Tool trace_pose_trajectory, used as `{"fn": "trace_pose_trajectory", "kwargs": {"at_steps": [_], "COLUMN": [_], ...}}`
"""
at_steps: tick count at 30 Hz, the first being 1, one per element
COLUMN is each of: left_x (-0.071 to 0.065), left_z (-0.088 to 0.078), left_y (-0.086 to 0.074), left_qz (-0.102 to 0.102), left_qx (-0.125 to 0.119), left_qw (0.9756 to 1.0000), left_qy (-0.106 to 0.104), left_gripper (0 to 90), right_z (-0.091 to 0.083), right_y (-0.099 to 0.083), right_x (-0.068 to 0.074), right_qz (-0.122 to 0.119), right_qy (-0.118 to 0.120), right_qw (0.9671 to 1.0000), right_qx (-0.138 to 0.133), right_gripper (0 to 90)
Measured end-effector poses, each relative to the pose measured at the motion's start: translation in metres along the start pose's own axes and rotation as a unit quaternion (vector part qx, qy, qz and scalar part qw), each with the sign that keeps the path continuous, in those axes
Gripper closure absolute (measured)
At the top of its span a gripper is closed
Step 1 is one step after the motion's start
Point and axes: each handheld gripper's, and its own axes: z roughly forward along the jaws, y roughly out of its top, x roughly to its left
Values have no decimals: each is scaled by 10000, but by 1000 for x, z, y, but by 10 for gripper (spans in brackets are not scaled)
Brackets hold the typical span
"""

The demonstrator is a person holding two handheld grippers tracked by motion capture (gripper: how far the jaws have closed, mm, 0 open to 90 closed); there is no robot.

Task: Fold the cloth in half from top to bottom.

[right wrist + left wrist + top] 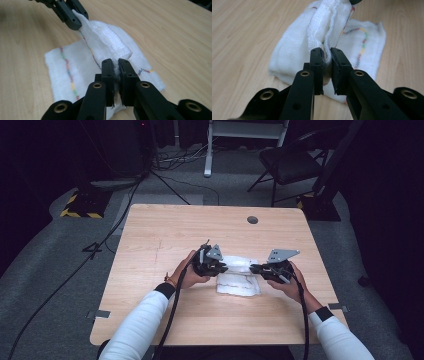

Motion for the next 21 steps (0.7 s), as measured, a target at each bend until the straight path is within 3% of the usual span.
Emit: {"fn": "trace_pose_trajectory", "kwargs": {"at_steps": [9, 21], "left_x": [-22, -39], "left_z": [3, 13], "left_y": [-10, -24], "left_qz": [215, 375], "left_qx": [250, 598], "left_qw": [9993, 9974], "left_qy": [-177, -127], "left_gripper": [818, 809], "right_z": [-5, -1], "right_y": [-16, -37], "right_x": [22, 33], "right_qz": [-85, -82], "right_qy": [302, 339], "right_qw": [9993, 9983], "right_qx": [182, 470], "right_gripper": [832, 825]}}
